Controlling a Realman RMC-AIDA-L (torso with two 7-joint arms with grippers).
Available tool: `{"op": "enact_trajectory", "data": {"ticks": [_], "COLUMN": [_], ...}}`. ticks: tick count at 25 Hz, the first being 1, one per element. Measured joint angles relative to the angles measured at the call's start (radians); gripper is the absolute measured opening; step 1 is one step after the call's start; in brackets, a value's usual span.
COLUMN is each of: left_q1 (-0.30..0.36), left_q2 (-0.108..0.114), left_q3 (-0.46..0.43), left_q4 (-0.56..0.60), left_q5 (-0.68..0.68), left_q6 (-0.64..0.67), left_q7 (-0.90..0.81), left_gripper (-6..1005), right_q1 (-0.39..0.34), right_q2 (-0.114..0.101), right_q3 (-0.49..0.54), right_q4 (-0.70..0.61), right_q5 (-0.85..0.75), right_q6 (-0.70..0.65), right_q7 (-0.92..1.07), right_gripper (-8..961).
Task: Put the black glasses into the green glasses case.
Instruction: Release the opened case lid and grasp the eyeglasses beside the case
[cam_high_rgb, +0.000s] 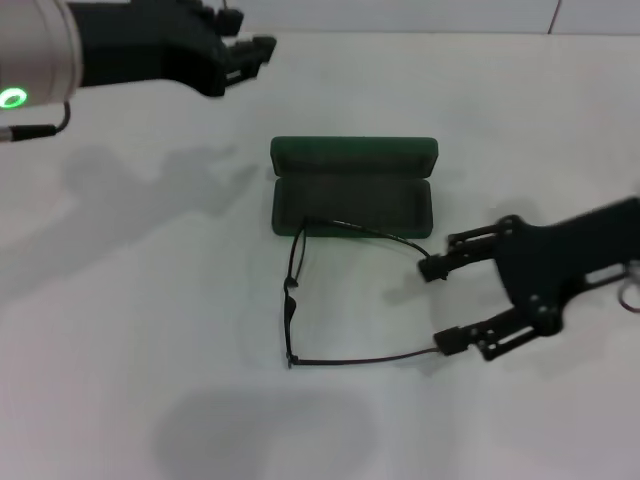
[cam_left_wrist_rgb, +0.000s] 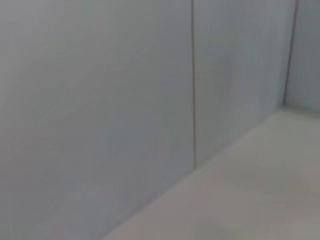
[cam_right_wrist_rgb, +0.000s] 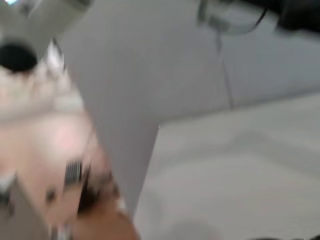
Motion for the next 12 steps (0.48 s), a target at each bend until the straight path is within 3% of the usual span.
{"op": "enact_trajectory", "data": {"ticks": [1, 3, 8, 10, 12], "left_q1": [0.012, 0.023, 0.054, 0.08, 0.103], "left_q2": [-0.001, -0.002, 0.001, 0.002, 0.003], "left_q3": [-0.02, -0.05, -0.151, -0.186, -0.217], "left_q4": [-0.03, -0.089, -0.305, -0.376, -0.462], "left_q5": [-0.074, -0.174, -0.472, -0.57, -0.646], "left_q6": [-0.022, -0.043, -0.054, -0.041, -0.003], "left_q7": [0.051, 0.124, 0.37, 0.479, 0.603], "left_gripper": [374, 374, 373, 373, 372], "right_q1": [0.012, 0.072, 0.248, 0.296, 0.308], "right_q2": [0.004, 0.033, 0.149, 0.192, 0.218], "right_q3": [0.011, 0.086, 0.317, 0.359, 0.362], "right_q4": [-0.01, -0.049, -0.128, -0.176, -0.239], "right_q5": [-0.032, -0.197, -0.649, -0.784, -0.872], "right_q6": [0.006, 0.031, 0.027, 0.03, 0.051], "right_q7": [0.005, 0.031, 0.094, 0.097, 0.097], "right_gripper": [829, 827, 815, 806, 797]}}
